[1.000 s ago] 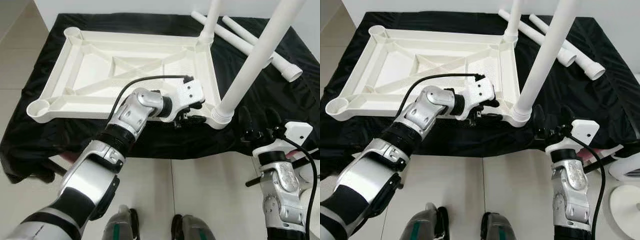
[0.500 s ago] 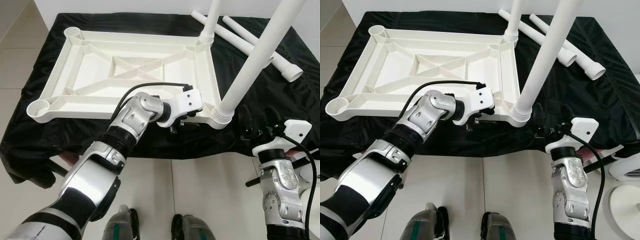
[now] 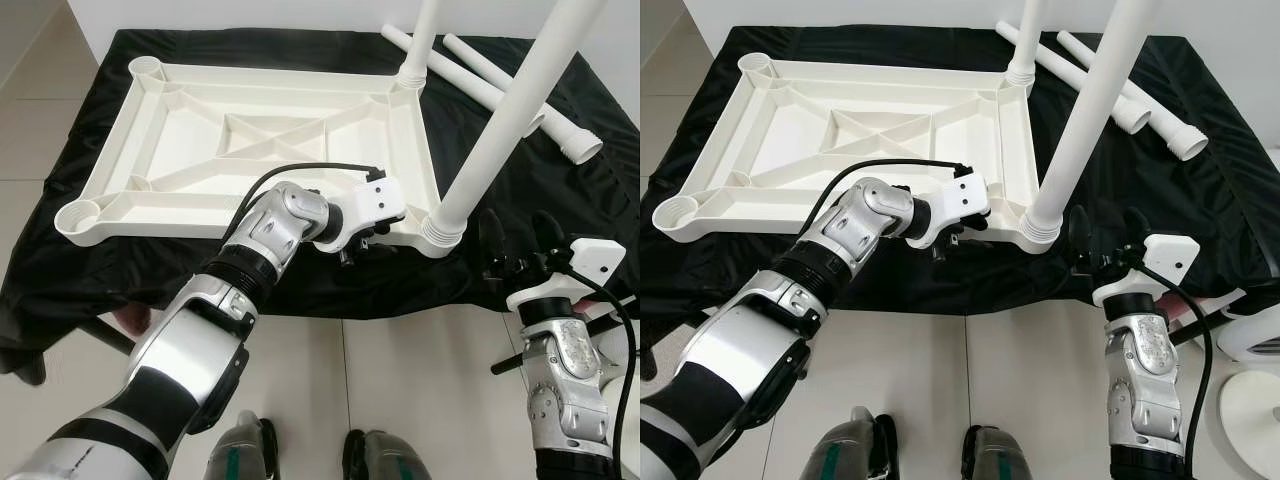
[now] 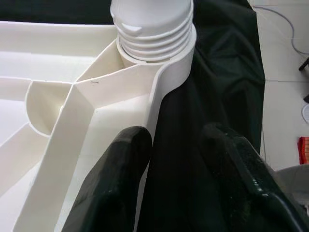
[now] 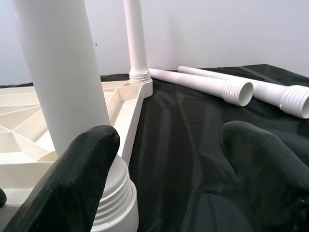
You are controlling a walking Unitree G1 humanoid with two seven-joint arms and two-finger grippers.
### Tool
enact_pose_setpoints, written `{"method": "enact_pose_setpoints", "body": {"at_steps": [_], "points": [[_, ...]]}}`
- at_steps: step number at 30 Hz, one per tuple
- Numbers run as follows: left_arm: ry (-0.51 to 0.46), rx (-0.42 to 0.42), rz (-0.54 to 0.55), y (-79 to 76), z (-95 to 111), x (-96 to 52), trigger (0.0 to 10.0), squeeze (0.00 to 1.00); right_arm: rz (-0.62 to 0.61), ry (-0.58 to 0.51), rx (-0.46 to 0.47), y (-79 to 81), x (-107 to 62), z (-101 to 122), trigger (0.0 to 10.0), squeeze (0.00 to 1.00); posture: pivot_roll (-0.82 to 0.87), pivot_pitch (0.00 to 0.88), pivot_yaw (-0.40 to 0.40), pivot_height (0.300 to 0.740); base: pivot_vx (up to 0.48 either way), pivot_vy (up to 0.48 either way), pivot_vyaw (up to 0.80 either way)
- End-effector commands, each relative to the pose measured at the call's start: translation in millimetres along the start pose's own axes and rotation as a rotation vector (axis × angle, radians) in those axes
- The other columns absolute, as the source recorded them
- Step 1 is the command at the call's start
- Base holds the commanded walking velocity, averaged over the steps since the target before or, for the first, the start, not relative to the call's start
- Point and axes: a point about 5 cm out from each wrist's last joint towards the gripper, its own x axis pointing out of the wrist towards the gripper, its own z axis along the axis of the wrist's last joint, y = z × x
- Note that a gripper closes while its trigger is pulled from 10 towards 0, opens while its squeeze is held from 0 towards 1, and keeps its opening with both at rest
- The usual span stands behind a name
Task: Building children table
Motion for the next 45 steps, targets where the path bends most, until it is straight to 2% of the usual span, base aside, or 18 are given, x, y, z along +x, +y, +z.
{"method": "enact_pose_setpoints", "body": {"at_steps": [1,16,23,24,25,26,27,28,29,30,40,41,42,43,45], "points": [[0.011,-0.031,0.294,15.6,-2.9,-2.9,10.0,0.00,-0.010,0.012,-0.013,-2.8,-2.6,-1.9,10.0,0.00,-0.07,0.106,0.019,0.740,0.000,0.000,0.00],[0.044,-0.041,0.356,21.6,-6.6,-3.0,10.0,0.00,-0.012,0.013,-0.023,-4.5,-3.1,-1.1,10.0,0.00,-0.08,0.107,0.022,0.740,0.000,0.000,0.00],[0.107,-0.025,0.392,21.1,-14.1,0.6,10.0,0.00,-0.018,0.014,-0.028,-6.2,-3.2,-0.1,10.0,0.00,-0.08,0.116,0.021,0.740,0.000,0.000,0.00],[0.118,-0.014,0.390,20.2,-16.0,1.1,6.8,0.00,-0.019,0.013,-0.029,-6.3,-3.3,-0.1,10.0,0.00,-0.08,0.117,0.023,0.740,0.000,0.000,0.00],[0.124,-0.005,0.389,19.8,-17.2,1.5,6.8,0.00,-0.019,0.013,-0.029,-6.2,-3.3,0.0,10.0,0.00,-0.08,0.117,0.023,0.740,0.000,0.000,0.00],[0.138,0.012,0.391,19.6,-19.0,1.6,5.0,0.00,-0.019,0.013,-0.030,-6.3,-3.2,0.2,10.0,0.00,-0.08,0.118,0.024,0.740,0.000,0.000,0.00],[0.138,0.012,0.391,19.6,-19.0,1.6,5.0,0.00,-0.019,0.013,-0.030,-6.3,-3.2,0.2,10.0,0.00,-0.08,0.118,0.024,0.740,0.000,0.000,0.00],[0.149,0.024,0.391,19.2,-20.8,1.8,2.0,0.00,-0.021,0.012,-0.031,-6.4,-3.2,0.4,10.0,0.00,-0.08,0.118,0.026,0.740,0.000,0.000,0.00],[0.156,0.032,0.390,19.0,-21.8,1.9,2.0,0.00,-0.022,0.011,-0.031,-6.4,-3.2,0.6,10.0,0.00,-0.08,0.118,0.026,0.740,0.000,0.000,0.00],[0.156,0.021,0.386,18.8,-22.8,1.7,0.0,0.00,-0.023,0.011,-0.032,-6.8,-3.3,0.6,10.0,0.00,-0.08,0.120,0.026,0.740,0.000,0.000,0.00],[0.155,0.027,0.355,19.5,-24.8,-1.9,0.0,0.00,-0.010,0.018,-0.036,-8.1,-3.8,1.1,10.0,0.00,-0.07,0.125,0.023,0.740,0.000,0.000,0.00],[0.149,0.033,0.331,17.6,-25.6,-2.1,3.2,0.00,-0.003,0.019,-0.038,-8.1,-2.8,1.3,10.0,0.00,-0.08,0.125,0.021,0.740,0.000,0.000,0.00],[0.145,0.038,0.317,16.3,-26.3,-2.1,3.2,0.00,0.003,0.020,-0.039,-8.1,-2.1,1.4,10.0,0.00,-0.08,0.126,0.021,0.740,0.000,0.000,0.00],[0.135,0.036,0.295,13.9,-27.7,-2.0,10.0,0.00,0.011,0.019,-0.041,-8.4,-0.9,2.1,10.0,0.00,-0.08,0.126,0.020,0.740,0.000,0.000,0.00],[0.120,0.049,0.273,11.4,-28.7,-2.8,10.0,0.00,0.020,0.018,-0.045,-8.9,0.8,3.2,10.0,0.00,-0.08,0.127,0.019,0.740,0.000,0.000,0.00]]}}
